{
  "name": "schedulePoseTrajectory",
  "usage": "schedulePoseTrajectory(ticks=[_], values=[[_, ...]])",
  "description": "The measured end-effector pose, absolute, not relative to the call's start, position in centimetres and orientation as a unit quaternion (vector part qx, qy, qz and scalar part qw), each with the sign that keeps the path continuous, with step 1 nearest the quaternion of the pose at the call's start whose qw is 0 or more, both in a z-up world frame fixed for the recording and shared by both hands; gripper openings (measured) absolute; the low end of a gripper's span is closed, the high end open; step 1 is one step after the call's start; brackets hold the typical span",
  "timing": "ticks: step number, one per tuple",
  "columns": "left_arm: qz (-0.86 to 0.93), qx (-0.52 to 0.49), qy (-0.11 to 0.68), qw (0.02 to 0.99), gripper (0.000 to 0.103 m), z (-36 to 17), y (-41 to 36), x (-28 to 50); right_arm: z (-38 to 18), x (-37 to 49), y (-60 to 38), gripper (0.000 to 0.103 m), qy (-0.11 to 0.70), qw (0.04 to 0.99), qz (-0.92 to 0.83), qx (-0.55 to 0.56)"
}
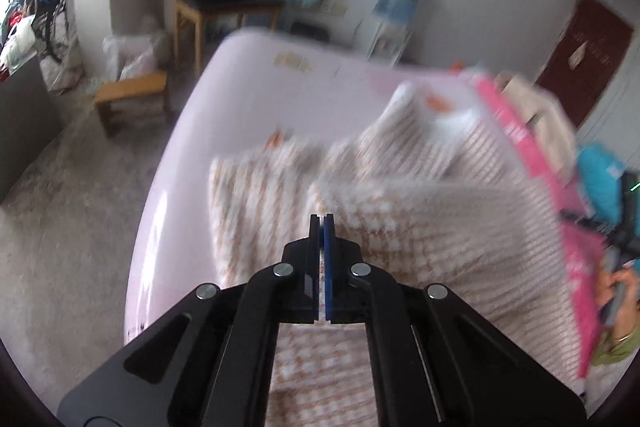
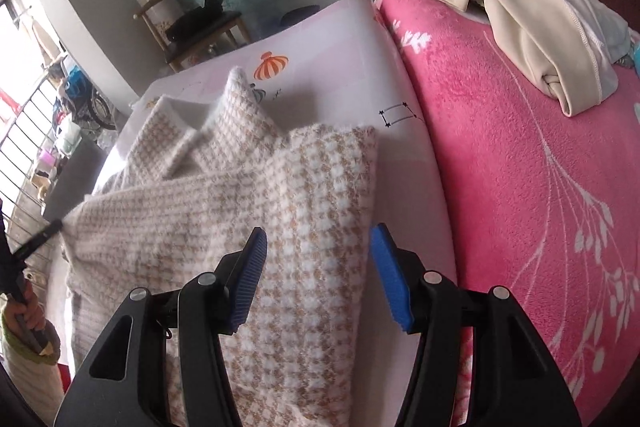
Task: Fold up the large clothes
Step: 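Grasp the folded coat edge with the left tool while the right tool pinches nearby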
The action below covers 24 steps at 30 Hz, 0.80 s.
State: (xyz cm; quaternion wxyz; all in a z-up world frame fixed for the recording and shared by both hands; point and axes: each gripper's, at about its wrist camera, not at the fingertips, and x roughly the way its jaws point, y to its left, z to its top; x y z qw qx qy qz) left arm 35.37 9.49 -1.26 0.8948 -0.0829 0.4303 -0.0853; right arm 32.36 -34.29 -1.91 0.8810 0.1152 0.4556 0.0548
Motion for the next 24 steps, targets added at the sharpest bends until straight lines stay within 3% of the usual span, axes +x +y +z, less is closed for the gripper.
schedulePoseTrajectory(ticks=[3,9,11,12,13,17,19,22,24], values=[[-0.072,-0.081,0.457,0.883,0.001,-3.9,9.7,35.2,-3.0,32.5,-34.5,0.054,0.470,0.874,0.050,0.116],[-0.097,-0.137,0.431,0.887,0.003,-2.4,10.9,35.0,-3.5,33.2,-35.5,0.054,0.478,0.863,0.057,0.153],[-0.102,-0.150,0.431,0.884,0.020,-2.0,10.9,35.5,-3.3,33.5,-35.6,0.054,0.475,0.863,0.062,0.161],[-0.102,-0.155,0.438,0.879,0.036,-2.1,10.9,36.2,-3.2,33.6,-35.6,0.054,0.474,0.863,0.063,0.163],[-0.106,-0.159,0.446,0.875,0.038,-2.3,10.7,36.8,-3.2,33.8,-35.6,0.054,0.473,0.863,0.064,0.166],[-0.104,-0.166,0.474,0.858,0.037,-4.2,10.1,39.3,-2.7,34.7,-36.0,0.053,0.466,0.865,0.059,0.178],[-0.103,-0.160,0.471,0.861,0.018,-4.5,9.8,39.6,-1.7,34.7,-36.3,0.042,0.450,0.873,0.059,0.179],[-0.105,-0.137,0.459,0.872,0.010,-4.2,9.1,39.4,0.1,34.5,-36.0,0.031,0.423,0.888,0.077,0.163],[-0.102,-0.122,0.455,0.876,0.009,-4.2,8.7,39.4,0.4,34.7,-35.0,0.030,0.426,0.892,0.081,0.126]])
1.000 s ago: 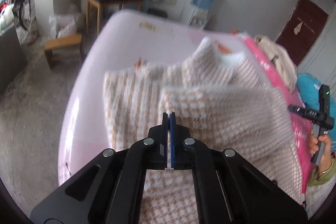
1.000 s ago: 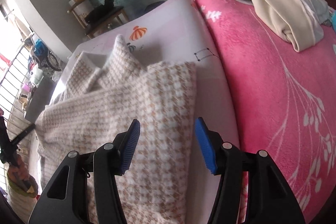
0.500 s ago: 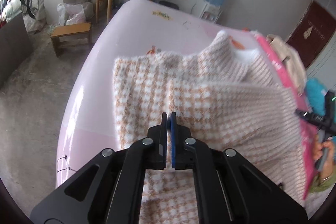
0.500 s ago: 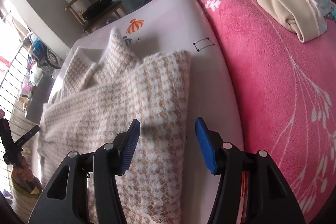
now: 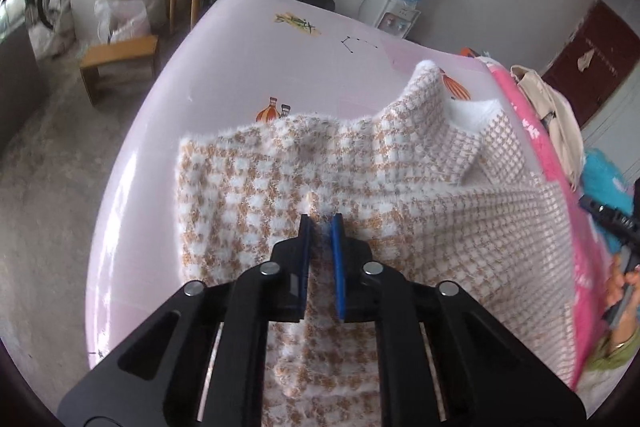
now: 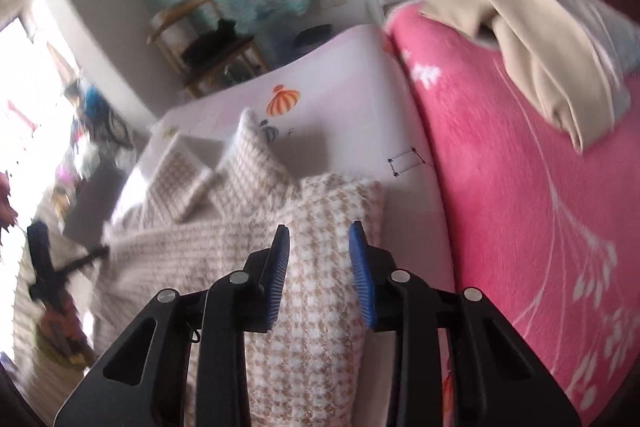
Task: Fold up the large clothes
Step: 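Grasp the folded coat edge with the left tool while the right tool pinches nearby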
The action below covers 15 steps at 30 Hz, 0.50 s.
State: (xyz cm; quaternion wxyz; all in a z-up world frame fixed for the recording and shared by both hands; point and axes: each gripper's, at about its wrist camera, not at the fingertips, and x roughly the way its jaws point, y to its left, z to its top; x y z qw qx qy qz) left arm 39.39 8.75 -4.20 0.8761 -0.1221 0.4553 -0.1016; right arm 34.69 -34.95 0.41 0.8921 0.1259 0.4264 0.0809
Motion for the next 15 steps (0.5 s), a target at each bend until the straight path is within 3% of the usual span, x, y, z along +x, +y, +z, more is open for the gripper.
schedulePoseTrajectory(ticks=[9,11,15], values=[[-0.091,-0.124,0.454,0.878,0.008,-4.7,8.8,39.5,-4.1,38.3,-35.7,0.038,0.494,0.859,0.033,0.130],[-0.091,-0.121,0.450,0.880,0.006,-4.5,8.7,39.4,-3.7,38.4,-35.3,0.017,0.484,0.867,0.042,0.115],[-0.095,-0.117,0.428,0.891,0.005,-3.4,8.5,38.8,-2.1,37.6,-34.7,0.010,0.449,0.888,0.039,0.094]])
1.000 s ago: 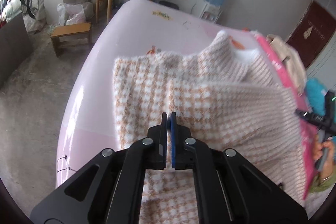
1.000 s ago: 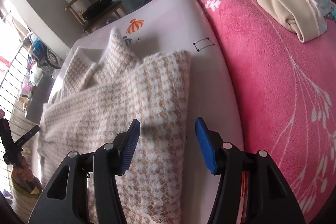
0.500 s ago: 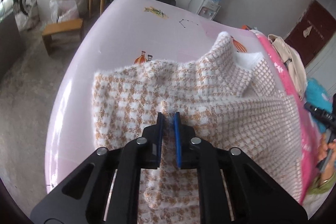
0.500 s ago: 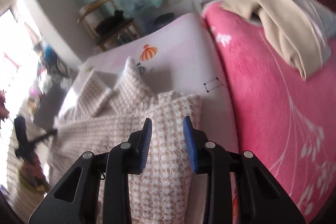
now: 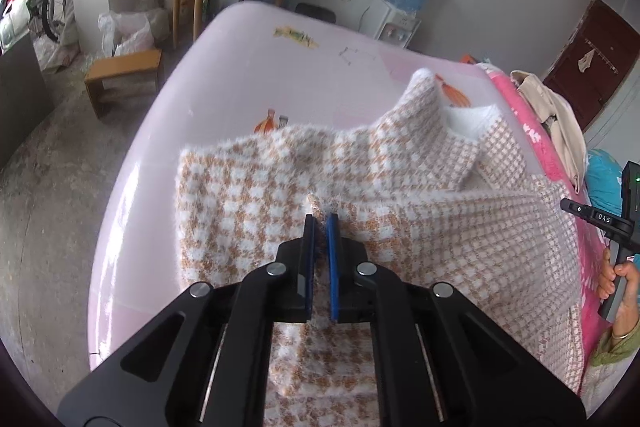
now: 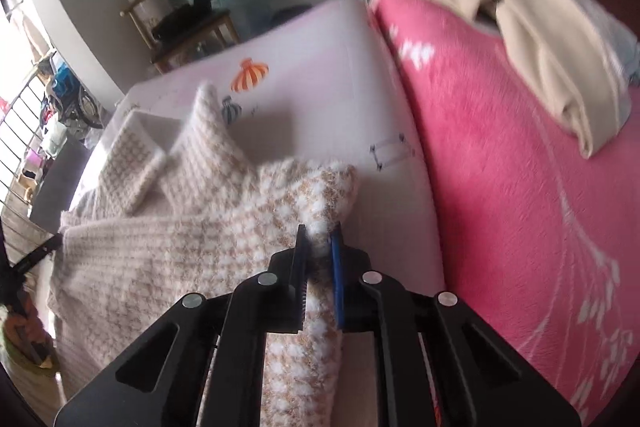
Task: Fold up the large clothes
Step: 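Grasp the folded coat edge with the left tool while the right tool pinches nearby, then open both tools and pull back to view the whole coat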
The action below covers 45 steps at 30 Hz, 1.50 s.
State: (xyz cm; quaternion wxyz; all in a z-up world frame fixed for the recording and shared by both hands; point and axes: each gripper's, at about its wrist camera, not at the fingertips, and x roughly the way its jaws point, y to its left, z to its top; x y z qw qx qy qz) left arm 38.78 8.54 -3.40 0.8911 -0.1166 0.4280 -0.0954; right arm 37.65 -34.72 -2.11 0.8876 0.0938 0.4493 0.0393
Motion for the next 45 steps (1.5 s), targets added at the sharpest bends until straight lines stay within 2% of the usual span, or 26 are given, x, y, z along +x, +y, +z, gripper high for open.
schedulePoseTrajectory(ticks=[7,8,10,14,17,20,24,30,31,34,36,39,41,42,43,44,45], values=[[-0.087,-0.095,0.441,0.888,0.007,-4.6,7.9,38.7,-4.3,38.3,-36.0,0.014,0.459,0.882,0.029,0.097],[-0.087,-0.095,0.441,0.888,0.009,-4.5,7.9,38.7,-4.0,38.2,-36.0,0.023,0.458,0.883,0.029,0.098],[-0.084,-0.100,0.437,0.890,0.010,-3.8,8.5,38.4,-2.5,37.3,-35.9,0.032,0.449,0.891,0.007,0.074],[-0.085,-0.079,0.397,0.910,0.016,-1.2,8.5,36.9,0.7,34.2,-33.3,0.043,0.409,0.911,0.040,0.012],[-0.126,-0.067,0.386,0.911,0.018,-0.1,7.1,35.9,0.5,32.8,-29.8,0.049,0.411,0.905,0.097,-0.046],[-0.135,-0.046,0.421,0.896,0.019,-1.5,5.2,36.0,-1.4,33.0,-26.9,0.050,0.428,0.890,0.135,-0.081],[-0.100,-0.019,0.456,0.884,0.019,-4.7,4.9,36.0,-5.4,34.7,-26.9,0.053,0.476,0.866,0.145,-0.054],[-0.125,-0.025,0.435,0.891,0.019,-2.5,5.7,34.6,-2.5,33.0,-26.0,0.053,0.466,0.871,0.149,-0.036],[-0.136,-0.021,0.432,0.891,0.021,-2.2,5.4,34.3,-2.3,32.3,-25.3,0.053,0.460,0.872,0.161,-0.038],[-0.153,0.006,0.441,0.884,0.044,-2.8,3.7,33.4,-3.7,31.5,-23.1,0.054,0.466,0.865,0.177,-0.065],[-0.140,0.042,0.465,0.873,0.047,-4.7,2.6,33.3,-5.4,31.5,-22.8,0.056,0.470,0.864,0.165,-0.077],[-0.129,0.052,0.453,0.880,0.048,-4.1,2.4,32.3,-4.5,31.0,-23.2,0.057,0.473,0.866,0.149,-0.057],[-0.134,0.043,0.443,0.885,0.053,-3.3,2.6,31.4,-3.7,30.3,-23.7,0.057,0.461,0.875,0.144,-0.042],[-0.136,0.041,0.439,0.887,0.060,-3.1,2.8,30.9,-3.7,29.9,-24.2,0.057,0.456,0.879,0.132,-0.040],[-0.133,0.041,0.442,0.886,0.062,-3.3,2.9,30.7,-4.1,29.8,-24.6,0.057,0.460,0.879,0.119,-0.039],[-0.128,0.043,0.450,0.882,0.063,-3.7,3.0,30.7,-4.8,30.0,-25.1,0.063,0.470,0.875,0.111,-0.031],[-0.123,0.046,0.466,0.875,0.063,-4.6,3.1,31.0,-5.4,30.1,-26.1,0.064,0.477,0.871,0.116,0.008]])
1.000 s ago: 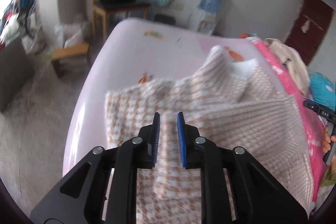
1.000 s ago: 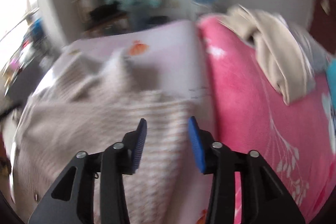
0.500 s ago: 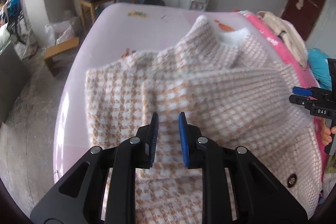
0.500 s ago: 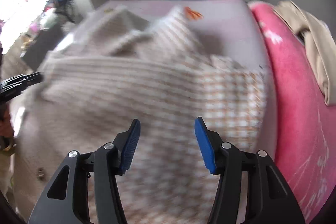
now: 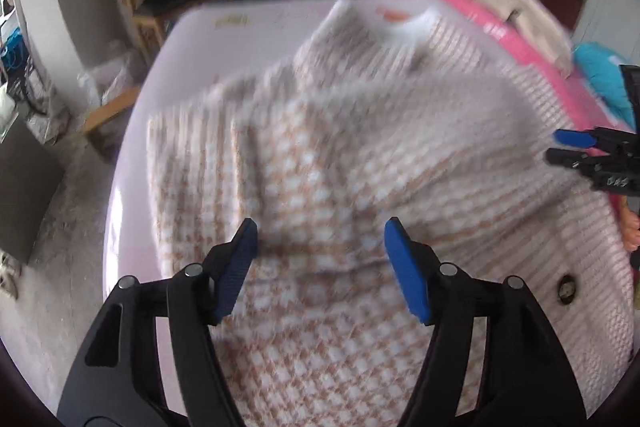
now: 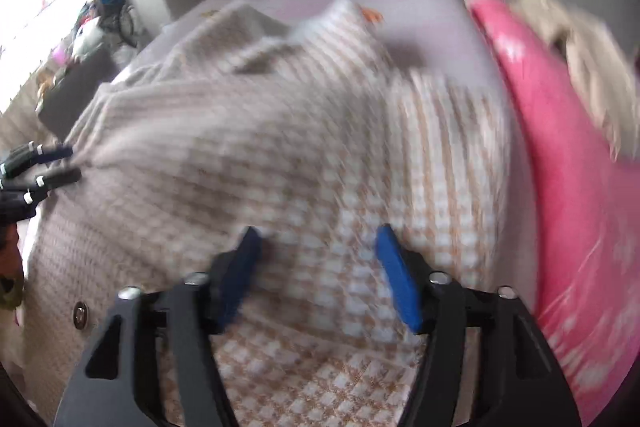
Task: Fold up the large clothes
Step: 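Open both tools and pull back to view the whole coat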
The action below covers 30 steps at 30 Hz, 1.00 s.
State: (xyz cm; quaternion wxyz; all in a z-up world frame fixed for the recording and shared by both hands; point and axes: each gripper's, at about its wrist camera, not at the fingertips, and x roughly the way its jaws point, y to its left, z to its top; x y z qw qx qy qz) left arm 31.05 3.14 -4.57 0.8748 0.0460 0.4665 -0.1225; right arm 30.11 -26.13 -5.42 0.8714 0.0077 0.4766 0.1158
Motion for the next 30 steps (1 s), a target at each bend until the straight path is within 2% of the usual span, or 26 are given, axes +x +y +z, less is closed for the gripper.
schedulePoseTrajectory(ticks=[2,5,7,11,15,17,20,25,27,28,30], values=[[-0.119,0.052,0.463,0.877,0.063,-4.4,3.0,30.9,-5.2,30.3,-27.0,0.064,0.488,0.865,0.112,0.043],[-0.109,0.041,0.458,0.881,0.063,-2.5,3.1,30.1,-3.1,28.2,-27.1,0.064,0.475,0.873,0.099,0.041],[-0.110,0.034,0.440,0.890,0.070,-0.8,3.3,28.1,-1.6,25.8,-27.4,0.064,0.465,0.877,0.106,0.050],[-0.098,0.052,0.434,0.894,0.076,0.3,2.9,23.9,-0.7,20.4,-27.0,0.067,0.468,0.874,0.118,0.060],[-0.095,0.071,0.451,0.884,0.083,-0.5,2.0,18.5,-1.7,14.8,-25.1,0.070,0.487,0.859,0.144,0.064],[-0.093,0.081,0.457,0.881,0.084,-1.1,1.6,16.3,-2.5,12.7,-24.2,0.077,0.495,0.855,0.144,0.058],[-0.085,0.081,0.475,0.872,0.085,-3.2,1.1,13.6,-4.0,10.2,-23.1,0.078,0.501,0.857,0.119,0.036],[-0.069,0.075,0.509,0.855,0.086,-7.2,0.8,12.5,-7.2,9.3,-22.7,0.079,0.529,0.845,0.081,0.017],[-0.065,0.060,0.506,0.858,0.089,-7.4,1.2,12.4,-7.7,9.1,-22.6,0.082,0.529,0.845,0.079,0.012],[-0.066,0.056,0.507,0.857,0.089,-7.5,1.4,12.3,-7.7,8.9,-22.4,0.087,0.527,0.846,0.082,0.008],[-0.066,0.054,0.507,0.858,0.090,-7.6,1.5,12.2,-7.9,8.6,-22.1,0.089,0.525,0.848,0.073,-0.002]])
